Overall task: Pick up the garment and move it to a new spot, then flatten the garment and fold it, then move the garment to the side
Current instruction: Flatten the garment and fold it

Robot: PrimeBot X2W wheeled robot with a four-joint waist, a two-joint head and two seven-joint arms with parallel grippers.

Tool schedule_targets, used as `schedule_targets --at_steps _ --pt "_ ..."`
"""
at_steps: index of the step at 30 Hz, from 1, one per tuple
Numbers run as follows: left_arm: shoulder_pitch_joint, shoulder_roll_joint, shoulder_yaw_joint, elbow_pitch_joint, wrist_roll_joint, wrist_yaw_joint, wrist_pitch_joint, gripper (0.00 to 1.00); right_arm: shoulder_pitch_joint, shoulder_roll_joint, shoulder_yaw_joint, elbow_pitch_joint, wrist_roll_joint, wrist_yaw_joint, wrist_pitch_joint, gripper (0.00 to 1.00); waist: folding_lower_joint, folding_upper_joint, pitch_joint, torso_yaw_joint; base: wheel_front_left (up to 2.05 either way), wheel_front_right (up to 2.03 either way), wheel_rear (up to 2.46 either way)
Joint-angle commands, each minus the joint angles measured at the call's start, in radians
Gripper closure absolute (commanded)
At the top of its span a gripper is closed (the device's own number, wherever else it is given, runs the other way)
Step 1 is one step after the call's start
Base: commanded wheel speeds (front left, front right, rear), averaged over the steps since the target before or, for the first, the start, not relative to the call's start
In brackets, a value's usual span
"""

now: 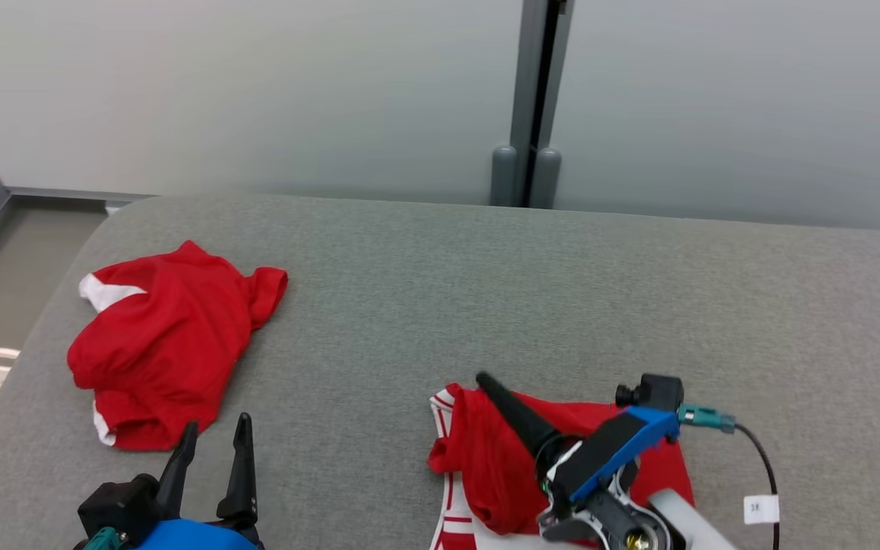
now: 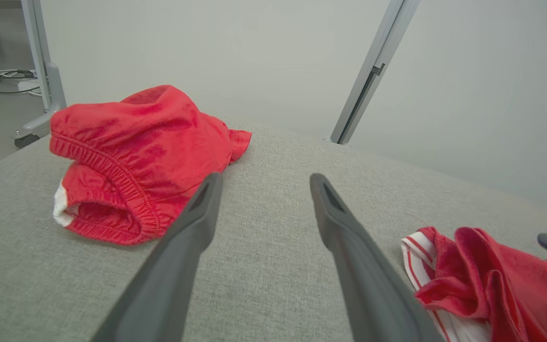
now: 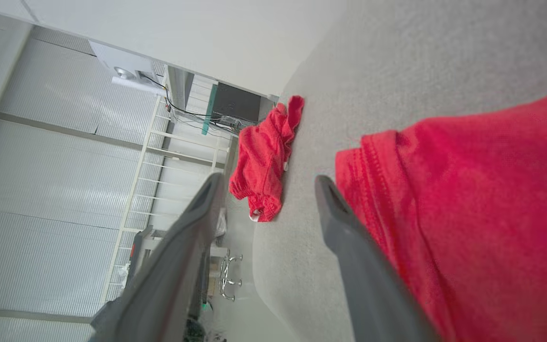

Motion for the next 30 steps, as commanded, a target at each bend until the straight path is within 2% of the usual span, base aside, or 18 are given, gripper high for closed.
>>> schedule_targets --at_steps 1,4,9,13,16,19,26,30 --pt "-0.005 0.002 0.003 -0.004 -0.003 0.003 -0.005 0.00 -0.019 -0.009 -0.015 -0.040 0.015 0.001 -0.013 0.00 -0.0001 0.0000 -0.006 -0.019 0.00 0.00 0.00" --pt "-0.001 0.006 0.011 -0.010 -0.005 0.007 -0.007 0.00 -0.019 -0.075 -0.042 -0.140 -0.012 0.001 -0.062 0.00 -0.0001 0.0000 -0.008 -0.052 0.00 0.00 0.00" --pt "-0.003 0.005 0.021 -0.027 0.001 0.010 -0.013 0.00 -0.012 -0.214 -0.066 -0.253 -0.151 0.001 -0.180 0.00 -0.0001 0.0000 -0.011 -0.102 0.00 0.00 0.00" --pt "0.007 0.002 0.036 -0.046 0.007 0.014 -0.018 0.00 0.004 -0.331 -0.082 -0.288 -0.322 0.001 -0.284 0.00 -0.0001 0.0000 -0.014 -0.142 0.00 0.00 0.00" --pt "0.011 0.000 0.057 -0.063 0.014 0.014 -0.020 0.00 0.024 -0.373 -0.126 -0.269 -0.479 0.001 -0.326 0.00 -0.0001 0.0000 -0.015 -0.169 0.00 0.00 0.00" --pt "0.010 -0.007 0.080 -0.089 0.033 0.011 -0.021 0.00 0.055 -0.361 -0.206 -0.247 -0.633 0.001 -0.340 0.00 -0.0001 0.0000 -0.015 -0.189 0.00 0.00 0.00" --pt "0.035 -0.037 0.148 -0.142 0.123 -0.008 -0.021 0.00 0.191 -0.250 -0.405 -0.224 -1.005 0.001 -0.342 0.00 -0.0001 0.0000 -0.019 -0.202 0.00 0.00 0.00" --pt "0.057 -0.064 0.174 -0.127 0.168 -0.023 -0.021 0.00 0.238 -0.180 -0.452 -0.197 -1.111 0.000 -0.342 0.00 -0.0001 0.0000 -0.025 -0.199 0.00 0.00 0.00"
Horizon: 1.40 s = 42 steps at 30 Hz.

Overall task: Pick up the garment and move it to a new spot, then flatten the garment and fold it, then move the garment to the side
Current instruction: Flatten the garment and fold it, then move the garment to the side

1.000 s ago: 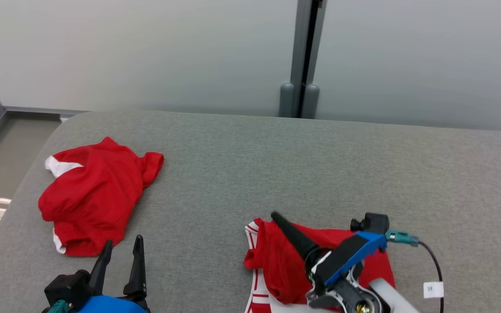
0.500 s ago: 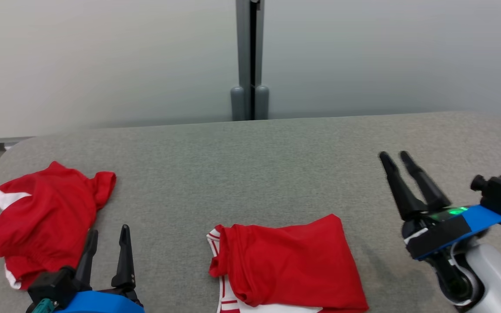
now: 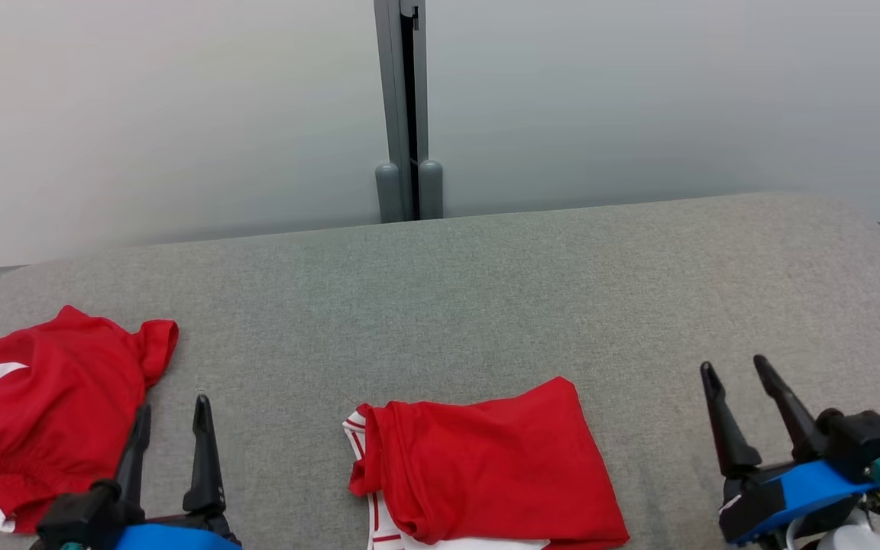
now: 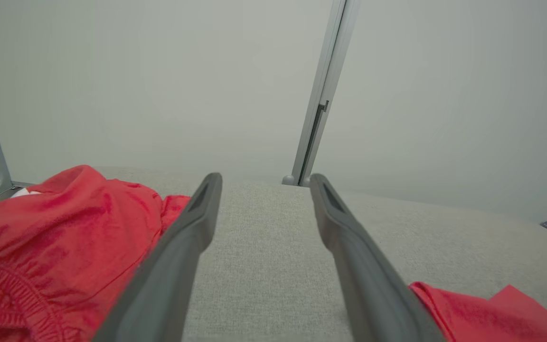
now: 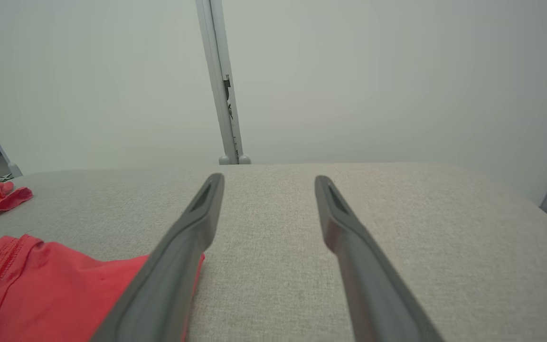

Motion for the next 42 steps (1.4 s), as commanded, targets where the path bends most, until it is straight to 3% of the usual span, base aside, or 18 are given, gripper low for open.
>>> schedule_targets --at_steps 1,9,13,21,30,33,34,35,36,42 --pt "0.012 -0.007 0.015 0.011 0.015 -0.011 -0.004 0.00 0.016 0.016 -0.014 0.007 -0.038 0.000 -0.005 0.00 0.0000 0.0000 -0.002 0.002 0.00 0.00 0.00" --pt "-0.003 -0.031 0.042 0.034 0.053 -0.040 -0.004 0.00 0.008 0.047 -0.021 0.019 -0.116 0.000 -0.005 0.00 0.0000 0.0000 -0.005 0.013 0.00 0.00 0.00" --pt "-0.009 -0.037 0.050 0.045 0.062 -0.050 -0.004 0.00 -0.043 0.057 0.049 0.112 -0.070 0.000 0.006 0.00 0.0000 0.0000 -0.002 0.019 0.00 0.00 0.00" --pt "-0.029 -0.051 0.027 0.071 0.069 -0.060 -0.004 0.00 -0.208 0.054 0.232 0.369 0.079 0.000 0.202 0.00 0.0000 0.0000 0.005 0.072 0.00 0.00 0.00" --pt "-0.021 -0.053 0.026 0.091 0.064 -0.060 -0.004 0.00 -0.276 0.059 0.288 0.615 0.189 0.000 0.433 0.00 0.0000 0.0000 0.013 0.140 0.00 0.00 0.00" --pt "-0.020 -0.049 0.023 0.096 0.061 -0.060 -0.004 0.00 -0.266 0.084 0.316 0.642 0.228 0.001 0.471 0.00 0.0000 0.0000 0.016 0.149 0.00 0.00 0.00" --pt "-0.021 -0.048 0.022 0.097 0.060 -0.060 -0.004 0.00 -0.269 0.086 0.325 0.637 0.242 0.001 0.463 0.37 0.0000 0.0000 0.017 0.150 0.00 0.00 0.00" --pt "-0.022 -0.046 0.022 0.098 0.059 -0.060 -0.004 0.00 -0.274 0.083 0.333 0.631 0.250 0.001 0.451 0.58 0.0000 0.0000 0.017 0.151 0.00 0.00 0.00" --pt "-0.022 -0.045 0.023 0.098 0.058 -0.060 -0.004 0.00 -0.281 0.079 0.339 0.625 0.259 0.001 0.439 1.00 0.0000 0.0000 0.017 0.149 0.00 0.00 0.00" --pt "-0.037 -0.039 0.006 0.085 0.064 -0.060 -0.004 0.00 -0.374 0.032 0.381 0.571 0.280 0.000 0.325 1.00 0.0000 0.0000 0.013 0.102 0.00 0.00 0.00"
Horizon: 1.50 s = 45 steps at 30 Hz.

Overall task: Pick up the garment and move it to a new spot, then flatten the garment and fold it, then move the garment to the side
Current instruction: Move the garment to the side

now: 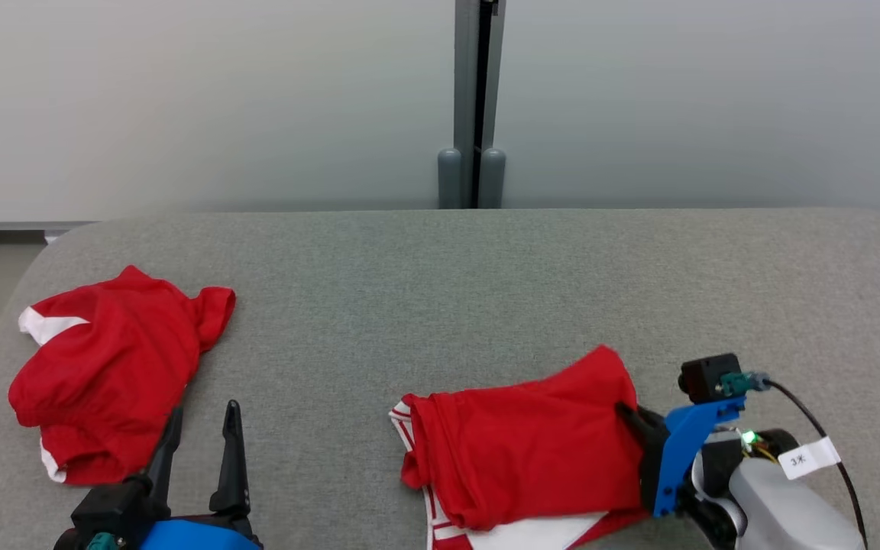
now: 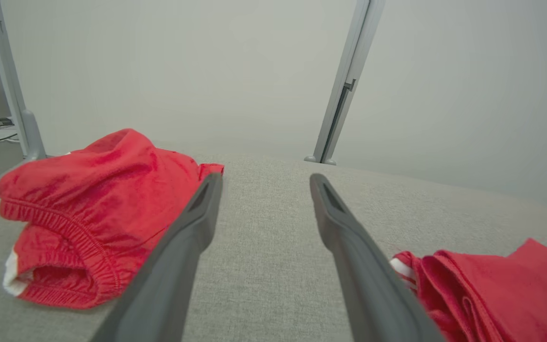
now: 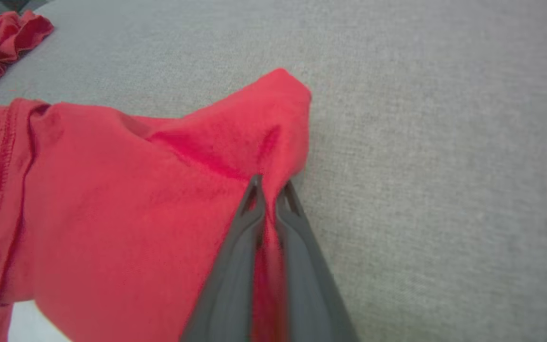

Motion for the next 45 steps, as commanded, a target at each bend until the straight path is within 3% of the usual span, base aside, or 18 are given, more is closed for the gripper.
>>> schedule_targets --at_steps 1,9,17,24,32,39,40,41,42,45 --pt "-0.021 0.003 -0.010 -0.007 0.006 -0.002 -0.004 0.00 -0.037 -0.017 0.009 -0.010 0.000 0.000 -0.020 1.00 -0.0001 -0.0002 -0.004 -0.018 0.00 0.00 0.00" --pt "-0.079 0.016 -0.106 -0.033 0.007 -0.002 -0.004 0.00 -0.215 -0.064 0.070 -0.019 0.004 0.000 -0.073 1.00 -0.0001 -0.0002 0.066 -0.105 0.00 0.00 0.00" --pt "-0.199 0.046 -0.220 -0.044 -0.003 -0.002 -0.004 0.00 -0.392 -0.113 0.031 0.058 0.034 0.000 -0.138 1.00 -0.0001 -0.0002 0.210 -0.201 0.00 0.00 0.00" --pt "-0.272 0.093 -0.245 -0.048 -0.001 -0.002 -0.001 0.00 -0.513 -0.145 -0.031 0.164 0.014 0.000 -0.237 1.00 -0.0001 -0.0002 0.323 -0.270 0.00 0.00 0.00" --pt "-0.335 0.145 -0.238 -0.096 0.010 -0.002 0.019 0.00 -0.654 -0.145 -0.114 0.319 -0.051 0.000 -0.305 1.00 -0.0001 -0.0002 0.441 -0.287 0.00 0.00 0.00" --pt "-0.347 0.157 -0.231 -0.117 0.002 0.008 0.026 0.00 -0.702 -0.165 -0.166 0.381 -0.116 0.000 -0.321 1.00 -0.0001 -0.0002 0.472 -0.272 0.00 0.00 0.00" --pt "-0.347 0.156 -0.230 -0.117 0.001 0.009 0.025 0.00 -0.705 -0.168 -0.174 0.385 -0.129 0.000 -0.322 0.89 -0.0001 -0.0002 0.473 -0.269 0.00 0.00 0.00" --pt "-0.346 0.155 -0.229 -0.116 -0.002 0.011 0.023 0.00 -0.707 -0.171 -0.182 0.387 -0.141 0.000 -0.323 0.53 -0.0001 -0.0002 0.473 -0.264 0.00 0.00 0.00" --pt "-0.346 0.152 -0.230 -0.114 -0.005 0.012 0.021 0.00 -0.707 -0.179 -0.192 0.389 -0.158 0.000 -0.324 0.00 -0.0001 -0.0002 0.471 -0.259 0.00 0.00 0.00" --pt "-0.345 0.140 -0.232 -0.103 -0.009 0.014 0.012 0.00 -0.690 -0.190 -0.222 0.391 -0.201 0.000 -0.330 0.00 -0.0001 -0.0002 0.446 -0.239 0.00 0.00 0.00"
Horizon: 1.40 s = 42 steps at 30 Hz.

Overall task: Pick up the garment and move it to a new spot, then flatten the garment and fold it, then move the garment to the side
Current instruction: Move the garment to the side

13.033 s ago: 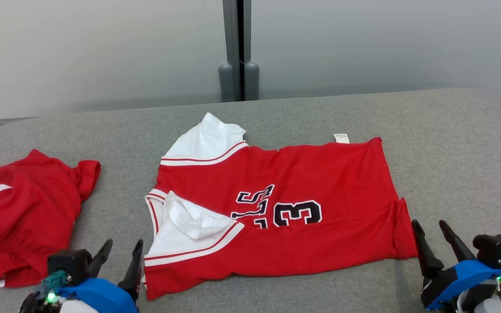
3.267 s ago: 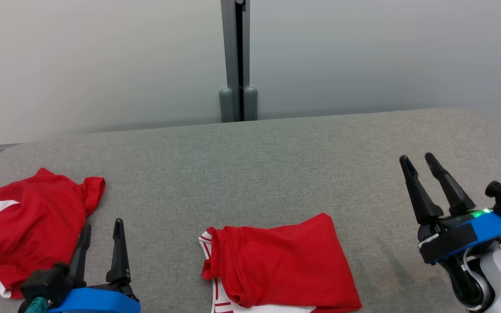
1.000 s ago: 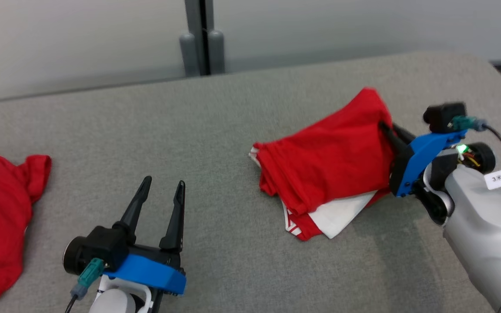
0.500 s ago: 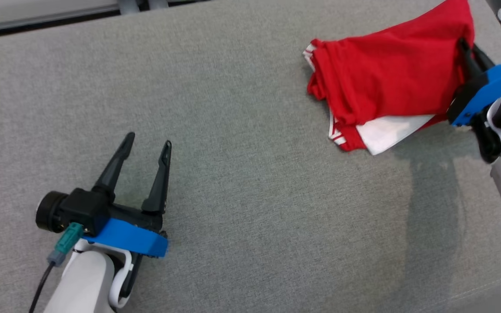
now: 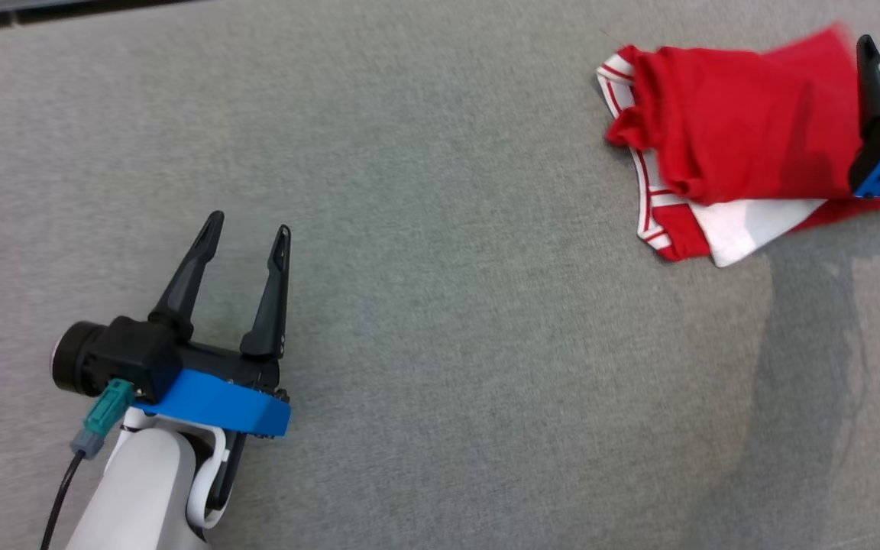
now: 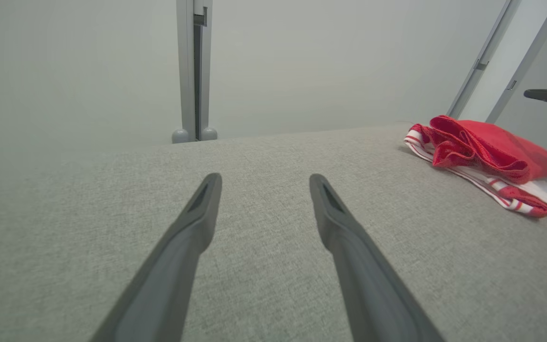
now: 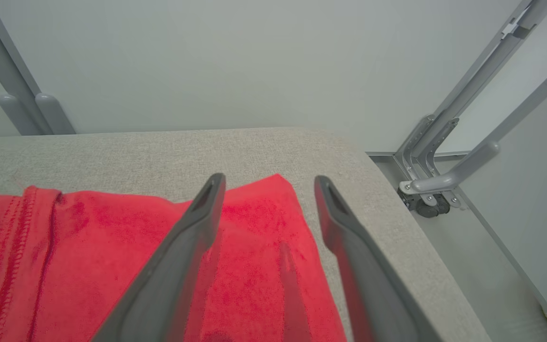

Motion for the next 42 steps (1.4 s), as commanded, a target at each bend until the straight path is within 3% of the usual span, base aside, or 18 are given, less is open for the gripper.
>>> schedule_targets --at_steps 1,7,16,23,33,42 --pt "-0.009 -0.005 0.000 0.003 -0.004 0.005 -0.006 0.00 0.011 -0.017 -0.010 0.001 -0.016 0.000 -0.008 0.00 -0.0003 -0.0004 -0.017 0.006 0.00 0.00 0.00" --pt "0.042 -0.031 0.023 0.038 -0.025 0.012 -0.018 0.00 0.063 -0.011 -0.085 -0.029 -0.102 0.000 -0.013 0.00 -0.0003 -0.0004 -0.144 0.049 0.00 0.00 0.00" --pt "0.144 -0.048 0.111 0.029 -0.053 0.029 -0.021 0.00 0.293 0.078 -0.195 -0.380 -0.222 0.000 -0.012 0.00 -0.0003 -0.0004 -0.335 0.087 0.00 0.00 0.00" --pt "0.212 -0.045 0.164 0.027 -0.059 0.053 -0.021 0.00 0.524 0.145 -0.209 -0.559 -0.239 0.000 -0.012 0.00 -0.0003 -0.0004 -0.434 0.130 0.00 0.00 0.00" --pt "0.268 -0.074 0.200 0.093 -0.060 0.045 -0.021 0.00 0.848 0.226 -0.204 -0.777 -0.198 0.000 -0.012 0.00 -0.0003 -0.0004 -0.476 0.152 0.00 0.00 0.00" --pt "0.301 -0.106 0.244 0.133 -0.032 0.028 -0.021 0.00 0.996 0.276 -0.233 -0.874 -0.208 0.000 -0.012 0.00 -0.0003 -0.0004 -0.474 0.137 0.00 0.00 0.00"
